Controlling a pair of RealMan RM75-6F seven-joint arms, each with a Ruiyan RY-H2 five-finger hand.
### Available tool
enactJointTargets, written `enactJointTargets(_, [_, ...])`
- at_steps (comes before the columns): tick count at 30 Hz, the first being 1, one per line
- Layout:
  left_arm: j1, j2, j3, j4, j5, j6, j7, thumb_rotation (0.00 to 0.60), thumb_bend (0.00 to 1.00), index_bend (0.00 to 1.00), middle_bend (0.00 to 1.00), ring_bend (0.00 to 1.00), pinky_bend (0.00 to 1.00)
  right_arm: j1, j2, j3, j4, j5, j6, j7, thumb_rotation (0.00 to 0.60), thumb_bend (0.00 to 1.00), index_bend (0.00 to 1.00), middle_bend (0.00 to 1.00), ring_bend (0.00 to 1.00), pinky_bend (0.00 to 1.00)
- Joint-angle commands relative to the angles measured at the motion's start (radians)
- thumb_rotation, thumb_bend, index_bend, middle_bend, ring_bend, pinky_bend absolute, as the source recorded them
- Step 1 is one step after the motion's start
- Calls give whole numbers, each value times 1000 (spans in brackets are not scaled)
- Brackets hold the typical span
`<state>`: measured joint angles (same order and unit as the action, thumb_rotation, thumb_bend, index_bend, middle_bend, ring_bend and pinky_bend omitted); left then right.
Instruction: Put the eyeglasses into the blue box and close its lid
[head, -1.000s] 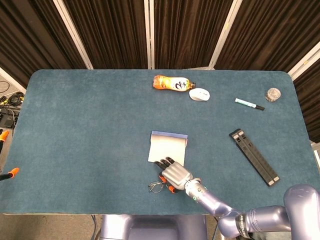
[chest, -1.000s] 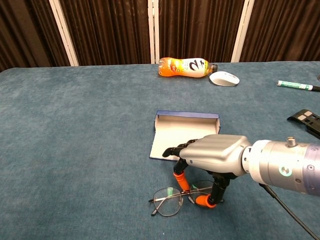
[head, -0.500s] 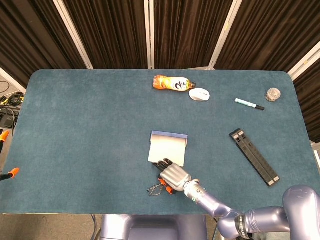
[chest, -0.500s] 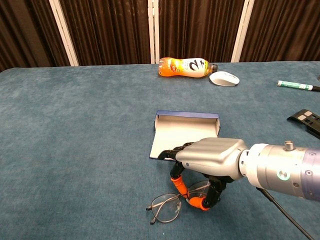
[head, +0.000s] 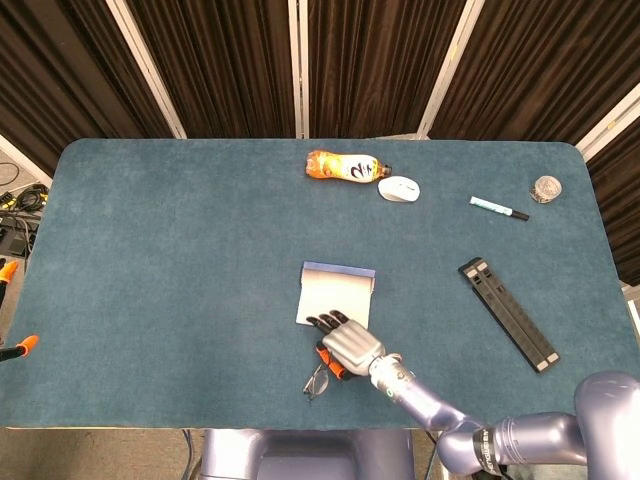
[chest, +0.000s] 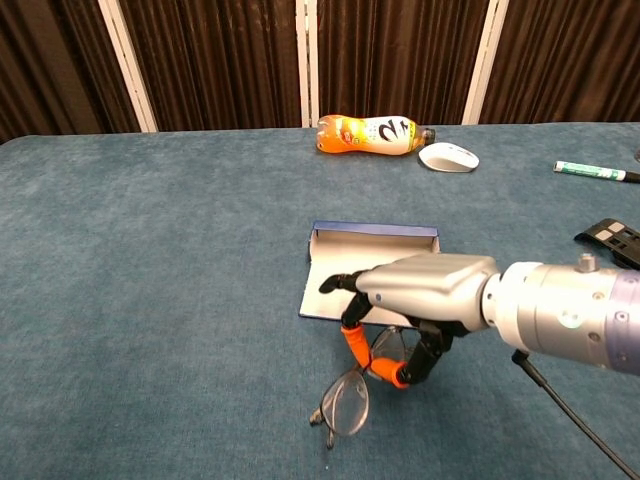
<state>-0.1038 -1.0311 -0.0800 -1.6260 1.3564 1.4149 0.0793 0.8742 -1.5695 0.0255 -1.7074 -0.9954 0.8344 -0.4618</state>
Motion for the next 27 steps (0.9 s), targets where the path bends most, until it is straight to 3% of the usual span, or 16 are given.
enactJointTargets(1, [0, 0, 0, 0, 1, 0, 0, 600, 0, 0, 0, 0, 0, -5, 9, 18, 1, 9, 8, 22, 600, 464, 646, 0, 0, 0])
enactJointTargets(11, [-1, 2, -1, -1, -2, -1, -6, 600, 0, 0, 0, 0, 0, 5, -11, 91, 61, 104, 49, 27, 600, 467, 646, 0, 0, 0])
enactJointTargets(27, [-12, 14, -17, 15, -46, -41, -49, 600, 0, 0, 0, 0, 0, 81, -127, 188, 261, 281, 73, -38, 600, 468, 644, 0, 0, 0])
